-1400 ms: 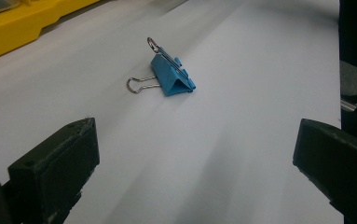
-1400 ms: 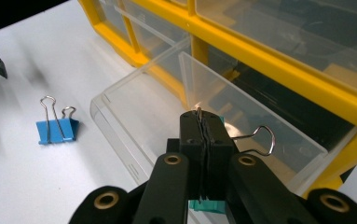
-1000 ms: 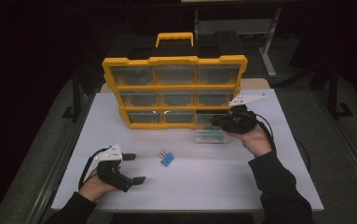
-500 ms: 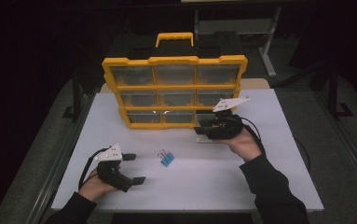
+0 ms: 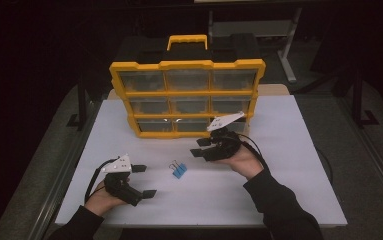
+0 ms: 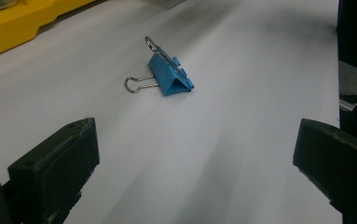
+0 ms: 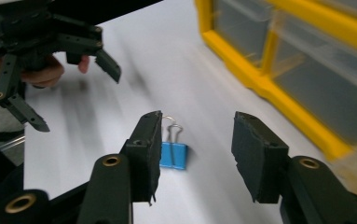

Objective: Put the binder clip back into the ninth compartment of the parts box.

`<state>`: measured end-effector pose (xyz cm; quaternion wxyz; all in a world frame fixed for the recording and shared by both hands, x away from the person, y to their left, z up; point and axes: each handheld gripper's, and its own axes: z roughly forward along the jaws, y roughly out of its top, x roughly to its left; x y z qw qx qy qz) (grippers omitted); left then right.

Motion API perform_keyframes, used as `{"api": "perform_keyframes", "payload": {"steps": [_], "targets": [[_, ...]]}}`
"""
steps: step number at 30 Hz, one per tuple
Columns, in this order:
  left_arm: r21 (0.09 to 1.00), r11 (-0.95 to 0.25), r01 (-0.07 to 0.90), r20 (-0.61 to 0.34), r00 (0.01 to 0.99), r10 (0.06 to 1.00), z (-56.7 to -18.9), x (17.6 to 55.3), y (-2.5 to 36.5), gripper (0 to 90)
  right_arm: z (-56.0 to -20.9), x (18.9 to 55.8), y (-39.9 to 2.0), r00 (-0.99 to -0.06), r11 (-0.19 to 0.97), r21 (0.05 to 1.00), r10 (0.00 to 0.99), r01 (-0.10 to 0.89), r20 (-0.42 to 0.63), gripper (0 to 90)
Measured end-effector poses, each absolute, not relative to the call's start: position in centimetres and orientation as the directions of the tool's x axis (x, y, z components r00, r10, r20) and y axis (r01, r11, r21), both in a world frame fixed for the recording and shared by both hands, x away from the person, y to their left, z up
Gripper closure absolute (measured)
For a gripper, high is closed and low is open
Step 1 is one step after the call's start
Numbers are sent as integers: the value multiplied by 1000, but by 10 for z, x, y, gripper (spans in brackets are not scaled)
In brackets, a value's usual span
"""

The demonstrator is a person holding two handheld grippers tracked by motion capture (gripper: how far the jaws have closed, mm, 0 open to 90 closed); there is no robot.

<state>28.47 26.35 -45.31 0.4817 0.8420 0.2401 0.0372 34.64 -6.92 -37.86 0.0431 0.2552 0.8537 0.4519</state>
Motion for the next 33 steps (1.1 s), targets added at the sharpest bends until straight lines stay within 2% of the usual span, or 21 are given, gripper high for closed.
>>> {"api": "perform_keyframes", "payload": {"steps": [12,22,29,33], "targets": [[827,-423,371,-171,882,439,-454,284,264,0,-411,353,-37,-894,493,773,395,400,211,459],[829,-421,370,-171,882,438,-454,284,264,0,-435,360,-16,-888,508,757,409,412,209,408],[830,-418,371,-173,882,439,-453,284,264,0,-449,360,0,-888,522,751,419,405,188,404],[831,-416,371,-173,881,440,-453,284,264,0,-454,357,5,-892,535,748,419,392,168,433]]}}
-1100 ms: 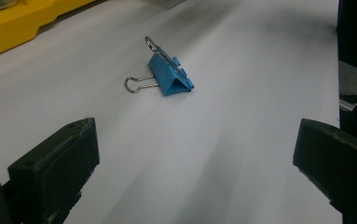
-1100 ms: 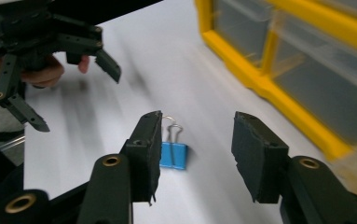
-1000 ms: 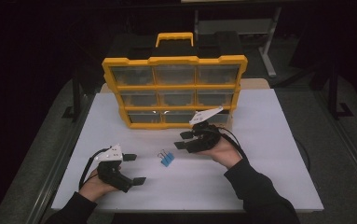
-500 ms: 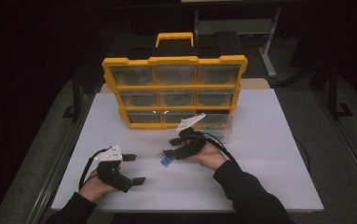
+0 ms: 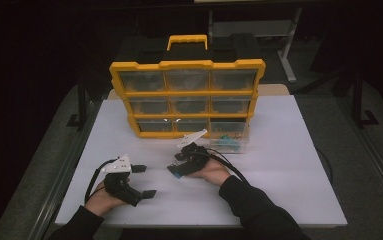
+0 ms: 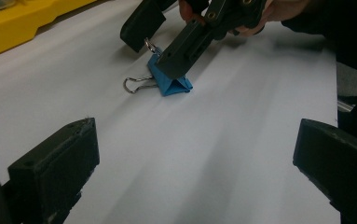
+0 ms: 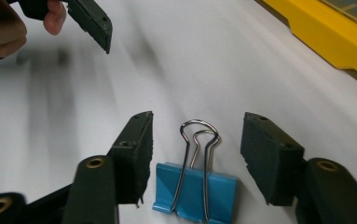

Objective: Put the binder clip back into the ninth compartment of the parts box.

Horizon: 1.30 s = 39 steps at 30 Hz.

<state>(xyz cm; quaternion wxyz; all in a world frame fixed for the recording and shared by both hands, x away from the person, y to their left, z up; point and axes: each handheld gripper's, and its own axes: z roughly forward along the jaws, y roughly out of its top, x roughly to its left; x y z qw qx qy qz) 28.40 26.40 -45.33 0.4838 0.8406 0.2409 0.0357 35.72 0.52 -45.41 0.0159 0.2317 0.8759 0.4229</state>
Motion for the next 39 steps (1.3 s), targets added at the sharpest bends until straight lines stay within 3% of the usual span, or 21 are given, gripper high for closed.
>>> {"api": "perform_keyframes", "payload": {"steps": [19,39], "targets": [[832,-415,368,-170,881,441,-453,284,264,0,-463,356,12,-900,539,754,408,376,157,715],[833,-414,368,-169,881,443,-453,284,265,0,-455,357,6,-901,522,766,400,376,170,733]]}}
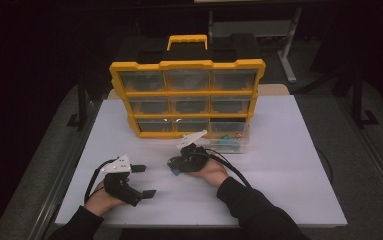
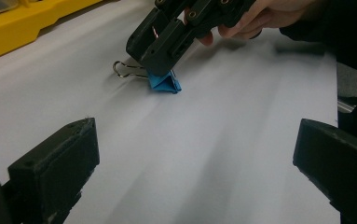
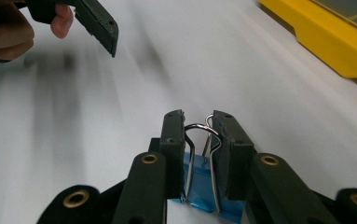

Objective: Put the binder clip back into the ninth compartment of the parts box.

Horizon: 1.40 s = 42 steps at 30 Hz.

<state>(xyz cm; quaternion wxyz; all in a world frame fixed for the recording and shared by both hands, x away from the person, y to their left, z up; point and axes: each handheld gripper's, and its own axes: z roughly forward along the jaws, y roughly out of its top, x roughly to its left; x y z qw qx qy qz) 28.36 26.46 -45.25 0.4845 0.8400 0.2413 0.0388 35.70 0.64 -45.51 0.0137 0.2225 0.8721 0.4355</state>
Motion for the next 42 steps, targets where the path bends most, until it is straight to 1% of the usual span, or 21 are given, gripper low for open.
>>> {"api": "perform_keyframes", "payload": {"steps": [13,20,29,42], "targets": [[832,-414,368,-169,880,443,-452,284,265,0,-453,357,5,-904,515,773,391,372,174,736],[833,-413,369,-171,880,443,-453,284,265,0,-445,355,3,-906,501,787,388,360,168,736],[833,-413,369,-170,880,444,-453,284,265,0,-422,352,-5,-911,481,810,386,334,146,736],[833,-414,367,-167,880,444,-453,284,265,0,-383,354,-34,-890,445,833,442,328,115,736]]}}
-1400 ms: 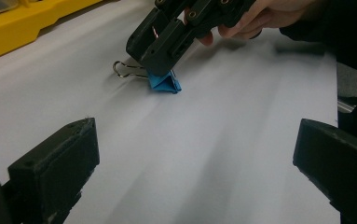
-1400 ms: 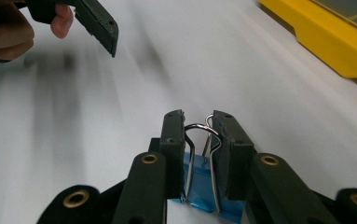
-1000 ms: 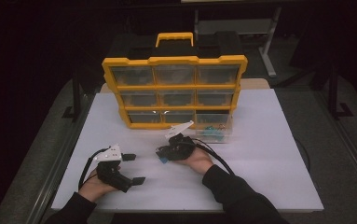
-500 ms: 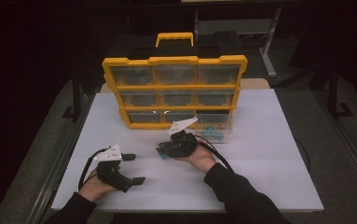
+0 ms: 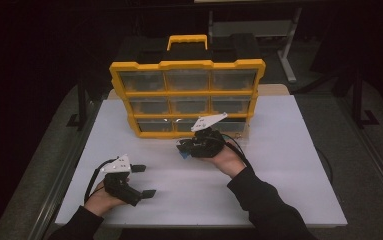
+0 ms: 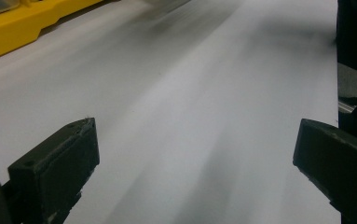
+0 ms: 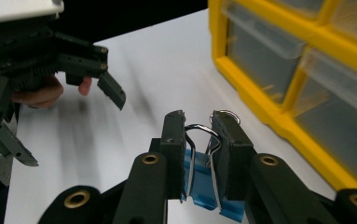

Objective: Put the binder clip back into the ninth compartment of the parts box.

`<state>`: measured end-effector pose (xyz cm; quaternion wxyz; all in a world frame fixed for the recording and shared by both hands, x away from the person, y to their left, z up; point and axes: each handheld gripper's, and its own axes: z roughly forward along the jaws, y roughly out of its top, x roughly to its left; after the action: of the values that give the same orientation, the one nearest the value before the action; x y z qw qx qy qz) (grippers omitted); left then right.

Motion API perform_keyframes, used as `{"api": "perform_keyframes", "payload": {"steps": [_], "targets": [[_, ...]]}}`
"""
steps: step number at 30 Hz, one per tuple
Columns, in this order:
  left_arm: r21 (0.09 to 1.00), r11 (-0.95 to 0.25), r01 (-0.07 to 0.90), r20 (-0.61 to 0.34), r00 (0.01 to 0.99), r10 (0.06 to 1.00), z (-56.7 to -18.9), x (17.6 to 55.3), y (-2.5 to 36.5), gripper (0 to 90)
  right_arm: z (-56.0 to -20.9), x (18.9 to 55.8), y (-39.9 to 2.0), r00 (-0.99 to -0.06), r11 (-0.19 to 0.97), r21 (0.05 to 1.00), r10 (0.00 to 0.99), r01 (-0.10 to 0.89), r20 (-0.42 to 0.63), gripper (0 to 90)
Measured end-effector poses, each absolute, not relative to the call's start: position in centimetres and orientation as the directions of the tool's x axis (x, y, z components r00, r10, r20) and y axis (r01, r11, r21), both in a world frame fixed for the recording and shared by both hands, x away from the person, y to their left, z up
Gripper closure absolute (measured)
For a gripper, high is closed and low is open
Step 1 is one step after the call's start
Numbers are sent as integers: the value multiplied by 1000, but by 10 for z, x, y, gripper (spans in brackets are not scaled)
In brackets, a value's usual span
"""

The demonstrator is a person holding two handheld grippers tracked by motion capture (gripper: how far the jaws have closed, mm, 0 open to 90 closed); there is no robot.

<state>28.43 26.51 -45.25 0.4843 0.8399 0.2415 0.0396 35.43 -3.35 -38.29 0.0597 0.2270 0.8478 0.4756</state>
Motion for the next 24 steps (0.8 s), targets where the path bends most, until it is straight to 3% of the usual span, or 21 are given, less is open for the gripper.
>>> {"api": "perform_keyframes", "payload": {"steps": [24], "targets": [[832,-413,370,-171,880,444,-453,284,265,0,-347,368,-105,-801,329,880,592,342,90,737]]}}
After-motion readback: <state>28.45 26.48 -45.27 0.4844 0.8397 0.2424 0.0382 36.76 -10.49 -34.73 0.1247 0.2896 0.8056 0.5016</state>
